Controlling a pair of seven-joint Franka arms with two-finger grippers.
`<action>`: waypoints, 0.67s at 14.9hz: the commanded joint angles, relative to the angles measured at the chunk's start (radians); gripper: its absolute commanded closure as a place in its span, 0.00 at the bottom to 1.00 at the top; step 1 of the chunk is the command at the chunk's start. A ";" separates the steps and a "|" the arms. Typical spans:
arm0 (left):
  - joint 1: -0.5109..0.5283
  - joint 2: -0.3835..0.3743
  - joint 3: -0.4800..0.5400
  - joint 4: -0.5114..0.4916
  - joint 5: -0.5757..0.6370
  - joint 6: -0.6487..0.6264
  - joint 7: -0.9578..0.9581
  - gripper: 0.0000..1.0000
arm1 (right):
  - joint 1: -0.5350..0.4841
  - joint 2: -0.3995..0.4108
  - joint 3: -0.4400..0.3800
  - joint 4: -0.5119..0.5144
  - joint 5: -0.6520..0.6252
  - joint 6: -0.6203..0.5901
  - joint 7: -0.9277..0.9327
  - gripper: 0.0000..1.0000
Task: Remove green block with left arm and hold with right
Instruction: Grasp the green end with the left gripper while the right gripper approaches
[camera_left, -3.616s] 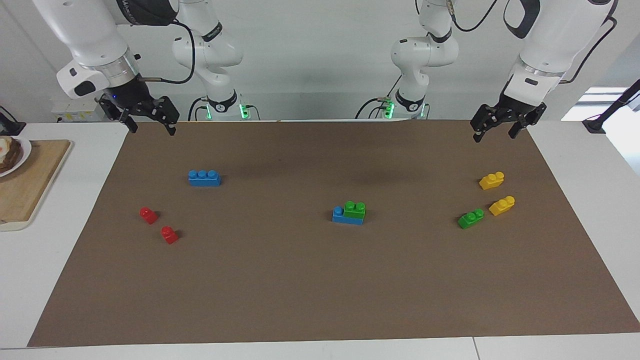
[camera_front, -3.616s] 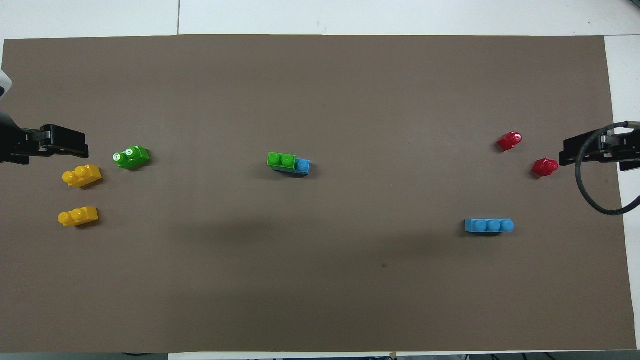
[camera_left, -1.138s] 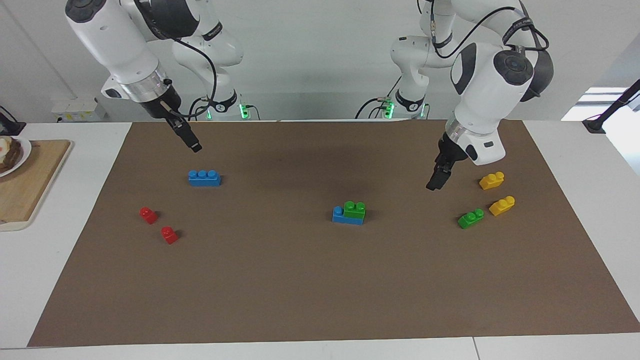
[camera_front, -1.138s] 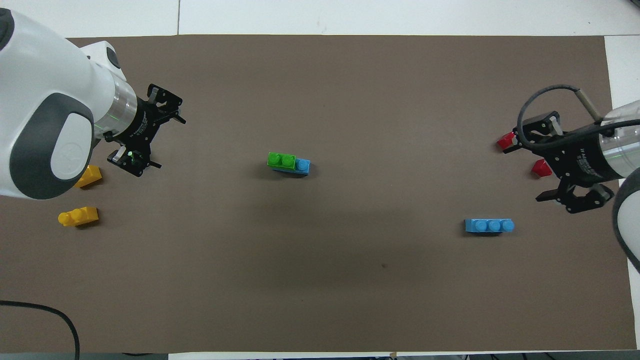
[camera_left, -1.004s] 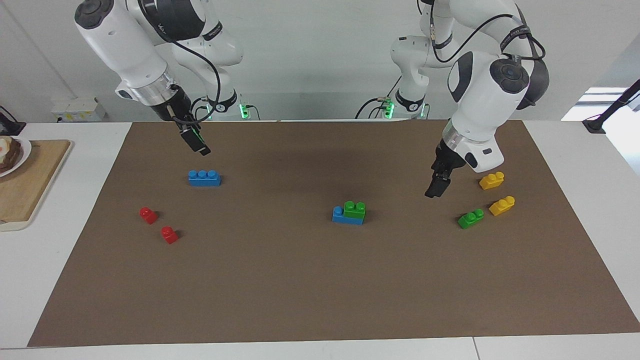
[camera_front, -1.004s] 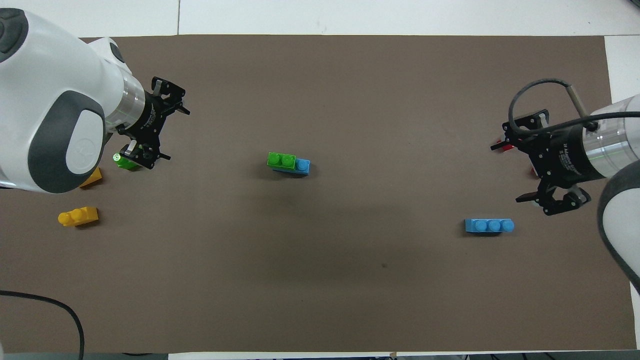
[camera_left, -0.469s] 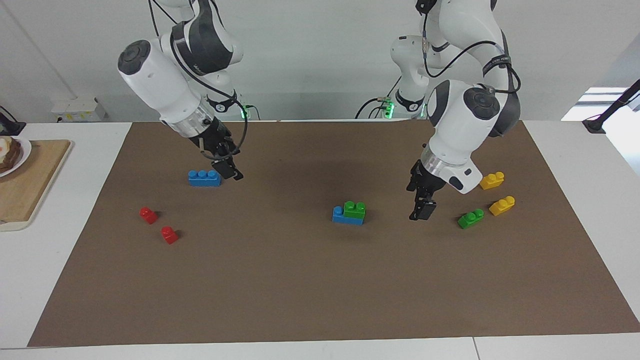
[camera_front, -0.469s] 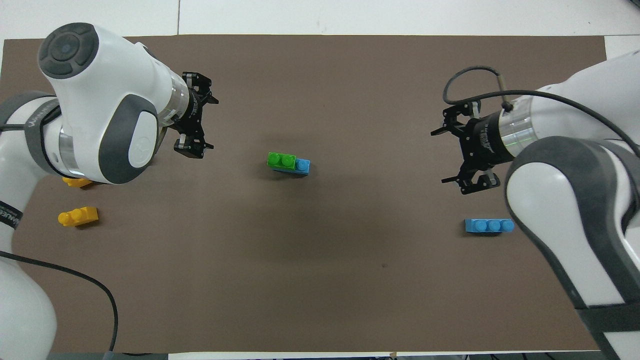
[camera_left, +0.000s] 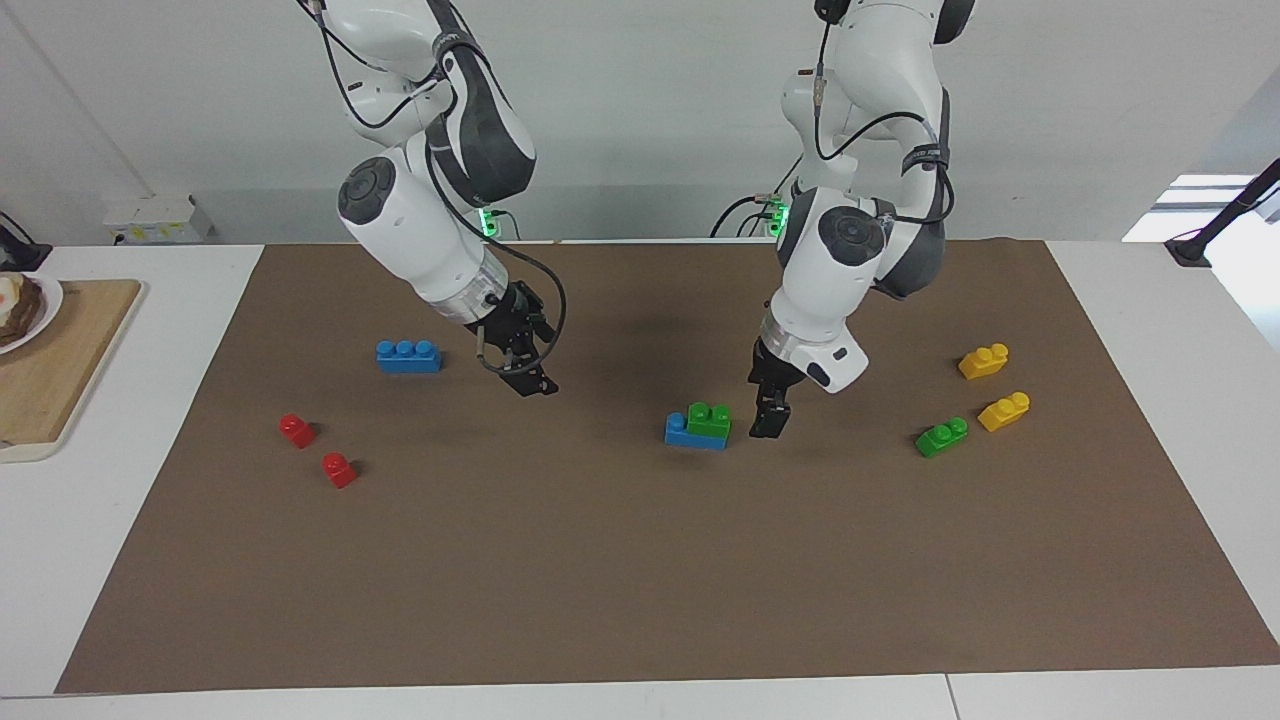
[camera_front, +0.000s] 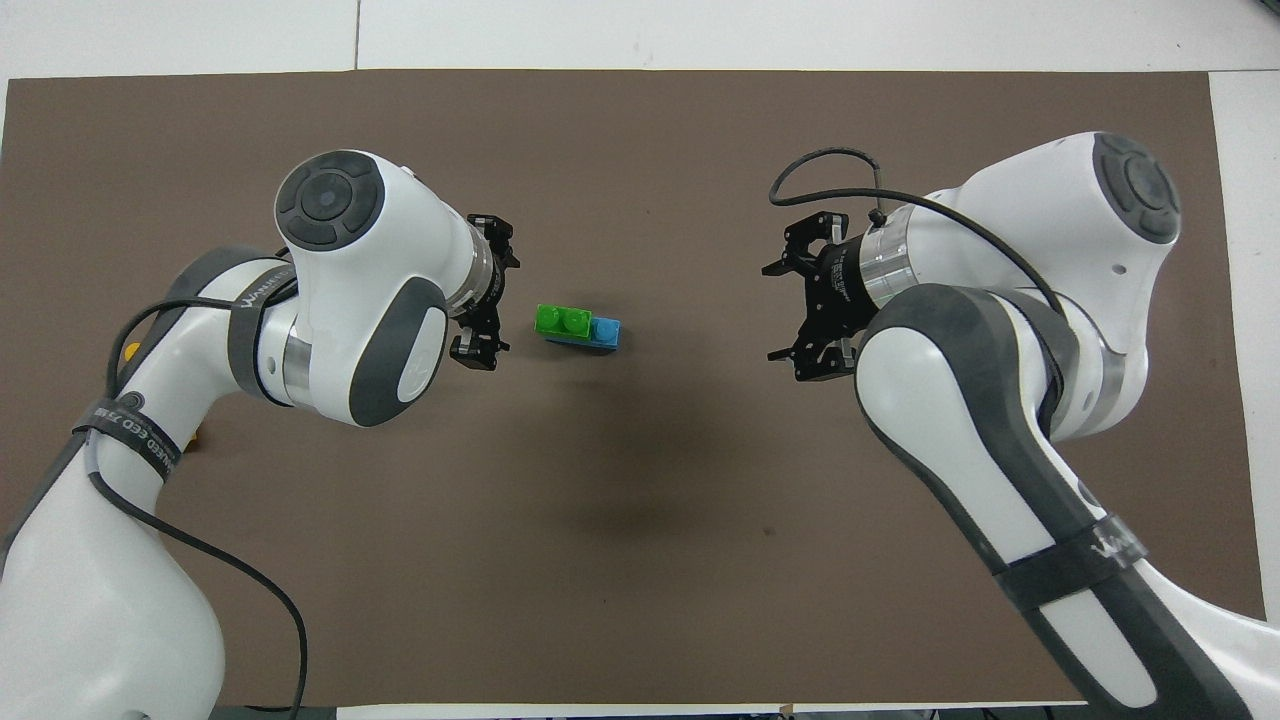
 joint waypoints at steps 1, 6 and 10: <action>-0.026 -0.035 0.016 -0.069 -0.005 0.061 -0.024 0.00 | 0.037 -0.001 -0.003 -0.039 0.043 0.080 0.022 0.05; -0.048 0.027 0.016 -0.055 -0.006 0.089 -0.078 0.00 | 0.096 0.044 -0.003 -0.039 0.045 0.174 0.098 0.05; -0.050 0.053 0.016 -0.025 -0.006 0.100 -0.104 0.00 | 0.122 0.076 -0.003 -0.028 0.069 0.230 0.123 0.05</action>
